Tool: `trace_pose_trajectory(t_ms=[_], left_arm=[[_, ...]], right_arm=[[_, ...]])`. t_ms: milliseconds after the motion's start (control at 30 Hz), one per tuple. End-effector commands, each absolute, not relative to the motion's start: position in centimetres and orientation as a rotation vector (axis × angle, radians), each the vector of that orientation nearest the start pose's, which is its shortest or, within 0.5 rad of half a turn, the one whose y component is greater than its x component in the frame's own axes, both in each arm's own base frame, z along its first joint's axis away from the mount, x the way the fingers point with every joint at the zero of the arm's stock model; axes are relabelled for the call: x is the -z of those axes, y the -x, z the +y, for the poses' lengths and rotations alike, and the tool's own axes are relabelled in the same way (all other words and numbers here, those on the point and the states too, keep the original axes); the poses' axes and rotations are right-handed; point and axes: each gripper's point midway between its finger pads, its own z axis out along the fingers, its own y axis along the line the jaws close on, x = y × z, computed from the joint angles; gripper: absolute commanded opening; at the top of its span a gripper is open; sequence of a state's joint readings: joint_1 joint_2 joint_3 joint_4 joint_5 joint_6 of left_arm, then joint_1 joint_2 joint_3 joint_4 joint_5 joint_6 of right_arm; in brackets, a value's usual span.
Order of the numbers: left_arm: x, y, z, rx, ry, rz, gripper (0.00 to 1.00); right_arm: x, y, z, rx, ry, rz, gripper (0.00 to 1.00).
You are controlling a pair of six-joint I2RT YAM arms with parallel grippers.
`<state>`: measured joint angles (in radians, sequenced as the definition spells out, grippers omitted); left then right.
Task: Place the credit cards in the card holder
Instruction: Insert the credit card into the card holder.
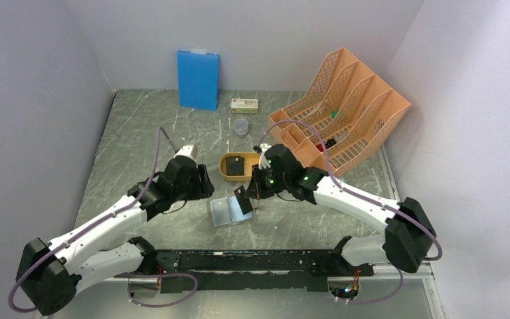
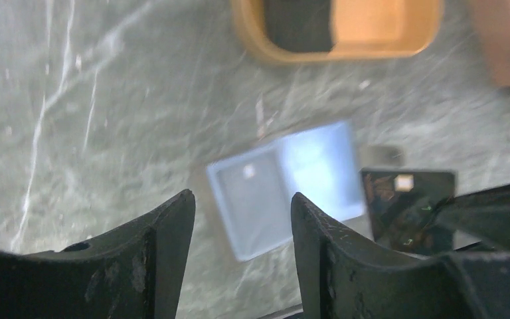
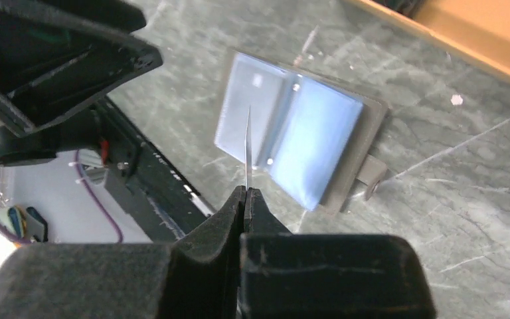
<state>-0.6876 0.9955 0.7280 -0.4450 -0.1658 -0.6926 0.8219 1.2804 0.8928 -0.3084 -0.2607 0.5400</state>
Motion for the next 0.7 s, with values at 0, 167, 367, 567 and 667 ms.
trace_pose_trajectory(t_ms=[0, 167, 367, 567, 667], left_arm=[[-9.5, -20.2, -18.0, 0.551, 0.138, 2.429, 0.59], [-6.7, -19.2, -17.0, 0.548, 0.263, 2.447, 0.60], [-5.8, -19.4, -17.5, 0.647, 0.307, 2.377, 0.62], [-6.2, -19.9, -18.4, 0.637, 0.194, 2.397, 0.63], [-6.4, -20.0, -19.0, 0.654, 0.160, 2.401, 0.62]], right_arm=[[-12.9, -20.2, 31.7, -1.002, 0.449, 2.376, 0.00], [-11.0, -21.4, 32.1, -0.981, 0.401, 2.359, 0.00], [-11.1, -21.4, 31.2, -0.949, 0.399, 2.320, 0.00], [-10.9, -21.0, 30.4, -0.956, 0.389, 2.312, 0.00], [-11.1, -21.3, 30.4, -1.004, 0.371, 2.295, 0.00]])
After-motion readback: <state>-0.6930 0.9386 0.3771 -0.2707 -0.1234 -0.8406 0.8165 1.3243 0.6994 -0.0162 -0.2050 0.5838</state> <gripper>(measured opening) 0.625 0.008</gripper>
